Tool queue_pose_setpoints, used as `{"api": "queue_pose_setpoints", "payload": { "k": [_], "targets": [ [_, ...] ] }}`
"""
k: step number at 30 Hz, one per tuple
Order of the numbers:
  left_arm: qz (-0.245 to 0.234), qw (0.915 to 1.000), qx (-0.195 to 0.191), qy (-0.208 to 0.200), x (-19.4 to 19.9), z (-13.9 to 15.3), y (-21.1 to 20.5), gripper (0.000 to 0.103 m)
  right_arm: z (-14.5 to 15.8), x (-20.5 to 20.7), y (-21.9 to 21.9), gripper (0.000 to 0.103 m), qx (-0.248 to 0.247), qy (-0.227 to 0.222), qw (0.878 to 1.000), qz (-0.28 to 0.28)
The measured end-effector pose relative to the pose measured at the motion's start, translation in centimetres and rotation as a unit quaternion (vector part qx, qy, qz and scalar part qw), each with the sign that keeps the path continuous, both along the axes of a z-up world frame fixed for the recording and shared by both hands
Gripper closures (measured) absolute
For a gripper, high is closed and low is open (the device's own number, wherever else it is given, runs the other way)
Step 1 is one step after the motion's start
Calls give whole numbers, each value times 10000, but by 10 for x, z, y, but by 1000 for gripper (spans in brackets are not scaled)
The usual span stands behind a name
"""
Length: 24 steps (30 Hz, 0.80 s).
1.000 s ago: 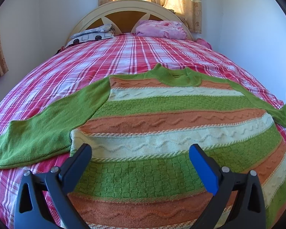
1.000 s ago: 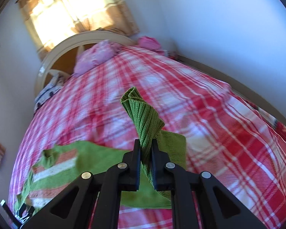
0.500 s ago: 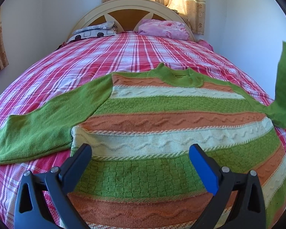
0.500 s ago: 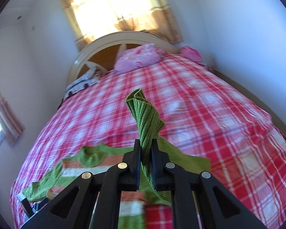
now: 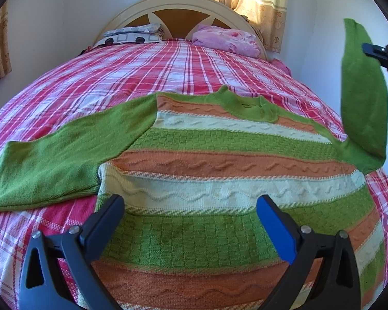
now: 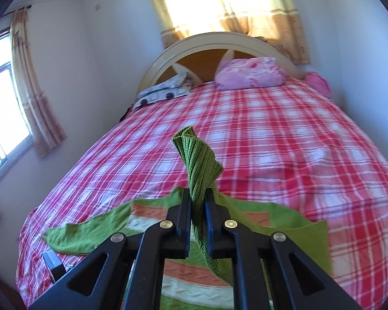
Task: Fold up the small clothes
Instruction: 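Lift the sleeve with the right tool, lay it across the body, release, then grasp the ribbed cuff of the folded sleeve with the left tool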
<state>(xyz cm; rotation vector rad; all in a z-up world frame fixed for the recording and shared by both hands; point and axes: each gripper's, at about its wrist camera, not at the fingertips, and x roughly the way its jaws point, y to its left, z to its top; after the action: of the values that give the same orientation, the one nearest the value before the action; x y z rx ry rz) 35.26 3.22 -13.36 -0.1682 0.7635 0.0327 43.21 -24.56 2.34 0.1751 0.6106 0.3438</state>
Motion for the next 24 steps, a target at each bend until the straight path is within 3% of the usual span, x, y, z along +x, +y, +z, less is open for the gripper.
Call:
{"api": "queue_pose_setpoints", "payload": {
  "k": [14,15,18,21,24],
  "targets": [
    [144,9998,-165,14,0,-1,8,0,-100,17,86,93,81,851,9949,534],
    [150,9997,-167,19,0,-1,8,0,-108,19,86,87,110,958,9937,565],
    [172,9997,-185,31,0,-1,9,0,-124,14,75,35,309,1205,9905,592],
    [178,9995,-234,65,0,-2,10,0,-130,-4,50,33,351,1251,9902,511],
    [15,9994,-293,163,4,-4,9,0,-130,-36,24,33,-124,1106,9935,222]
  ]
}}
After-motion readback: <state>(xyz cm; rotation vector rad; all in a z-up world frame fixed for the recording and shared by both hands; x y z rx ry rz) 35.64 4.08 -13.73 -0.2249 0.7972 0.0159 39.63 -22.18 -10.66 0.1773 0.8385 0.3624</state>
